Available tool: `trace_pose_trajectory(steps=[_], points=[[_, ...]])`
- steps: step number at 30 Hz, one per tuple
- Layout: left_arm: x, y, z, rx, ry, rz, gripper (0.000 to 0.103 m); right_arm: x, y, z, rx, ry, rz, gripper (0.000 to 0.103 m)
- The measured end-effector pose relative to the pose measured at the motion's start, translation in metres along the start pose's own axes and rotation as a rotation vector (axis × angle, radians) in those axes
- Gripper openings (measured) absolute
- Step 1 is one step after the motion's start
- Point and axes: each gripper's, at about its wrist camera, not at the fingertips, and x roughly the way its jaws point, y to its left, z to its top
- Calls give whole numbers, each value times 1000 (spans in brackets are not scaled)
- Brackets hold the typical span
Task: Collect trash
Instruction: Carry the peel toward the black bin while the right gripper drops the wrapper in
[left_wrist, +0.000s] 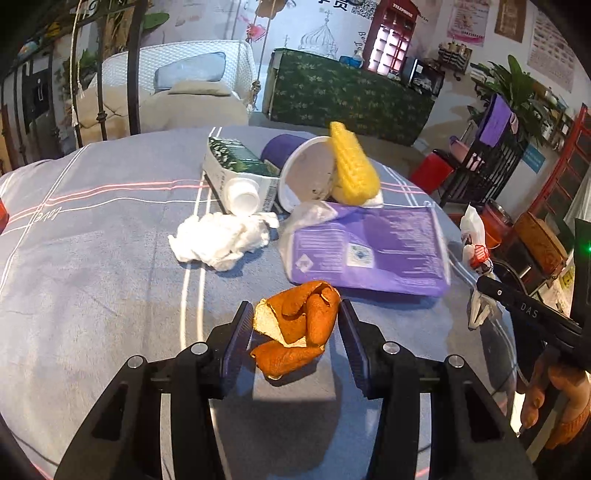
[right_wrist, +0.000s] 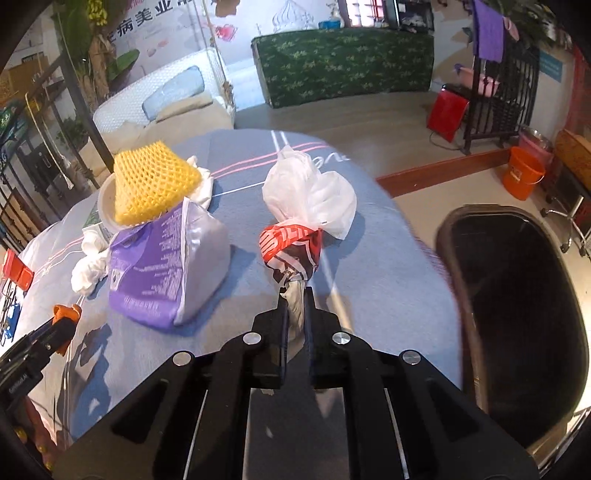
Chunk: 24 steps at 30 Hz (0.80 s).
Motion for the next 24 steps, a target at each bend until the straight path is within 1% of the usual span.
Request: trace_pose_trajectory(steps=[4,7,11,13,16,20,24], points=[[-11,-23,-5,26,-28,-39,47,-24,-14,-14,23,-42,17,8],[-16,-43,-7,62,-40,-70,47,-45,-24,-23,1,-93,6,8],[-21,-69,-11,116,-61,-108,47,-64,-38,-29,15,-123,1,8],[-21,-82,-14,136,-63,-124,47,-73,-45,-34,29,-132,-2,8],[-23,-99,-19,147,-59,-173,47,-87,-57,-42,49,-154,-4,8],[-23,-123,-27,180,-47,-217,47,-102,-70,-52,50,-184,-29,8],[-23,-148,-35,227,-44,-256,47,-114,-91,-62,89,-197,-51,8]])
